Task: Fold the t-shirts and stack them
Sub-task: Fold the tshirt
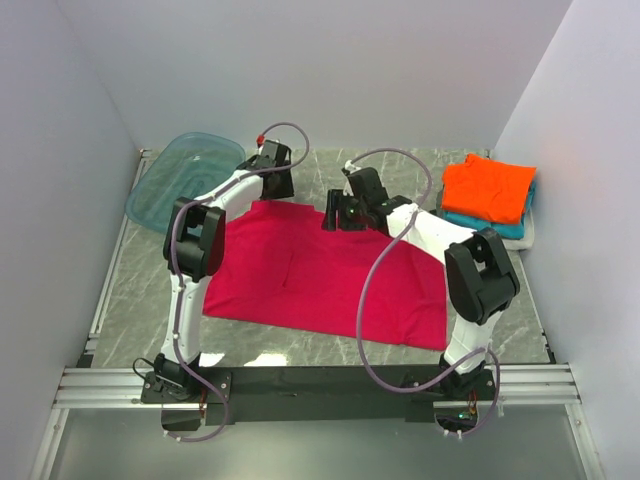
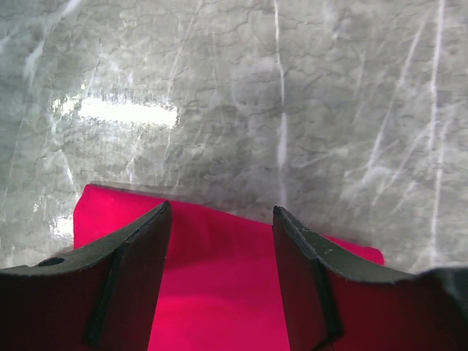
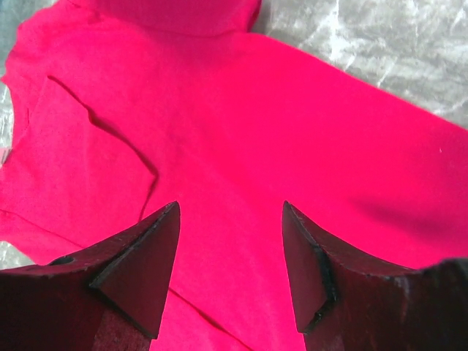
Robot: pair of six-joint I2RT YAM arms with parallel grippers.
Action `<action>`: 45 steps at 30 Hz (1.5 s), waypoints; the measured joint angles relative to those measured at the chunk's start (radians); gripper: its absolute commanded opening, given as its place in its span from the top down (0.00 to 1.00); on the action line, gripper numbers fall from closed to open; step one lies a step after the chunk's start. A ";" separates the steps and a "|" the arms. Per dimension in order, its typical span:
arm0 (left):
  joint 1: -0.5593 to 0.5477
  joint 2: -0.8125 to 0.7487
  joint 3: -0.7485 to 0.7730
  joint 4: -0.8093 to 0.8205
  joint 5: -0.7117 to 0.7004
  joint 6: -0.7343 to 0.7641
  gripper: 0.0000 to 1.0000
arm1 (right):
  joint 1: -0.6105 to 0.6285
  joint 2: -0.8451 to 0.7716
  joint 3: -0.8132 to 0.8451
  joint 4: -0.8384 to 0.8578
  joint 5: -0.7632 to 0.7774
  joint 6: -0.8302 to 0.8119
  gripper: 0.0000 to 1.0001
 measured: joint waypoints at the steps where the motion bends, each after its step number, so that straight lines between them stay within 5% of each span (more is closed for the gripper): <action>1: -0.002 0.003 0.000 0.000 -0.005 0.003 0.40 | 0.000 -0.006 -0.006 0.003 0.000 0.001 0.35; 12: -0.028 0.024 -0.016 -0.015 -0.042 0.027 0.55 | -0.001 -0.048 -0.052 0.011 0.004 0.005 0.36; 15: -0.029 0.032 -0.016 -0.019 -0.056 0.038 0.70 | -0.001 -0.062 -0.063 0.011 0.007 0.008 0.36; 17: -0.029 0.032 -0.016 -0.022 -0.060 0.041 0.96 | -0.001 -0.079 -0.075 0.014 0.009 0.009 0.36; 18: -0.029 0.032 -0.016 -0.023 -0.063 0.044 1.00 | -0.002 -0.091 -0.085 0.015 0.011 0.009 0.36; 27: -0.032 -0.006 -0.084 0.033 -0.066 0.046 1.00 | -0.016 -0.158 -0.131 0.014 0.037 0.011 0.36; 37: -0.142 -0.369 -0.557 0.348 -0.212 0.059 1.00 | -0.018 -0.198 -0.179 0.013 0.053 0.011 0.36; 42: -0.232 -0.444 -0.693 0.397 -0.304 0.050 0.82 | -0.018 -0.201 -0.188 0.012 0.055 0.010 0.36; 45: -0.253 -0.459 -0.758 0.389 -0.324 0.028 0.60 | -0.018 -0.203 -0.192 0.013 0.060 0.007 0.36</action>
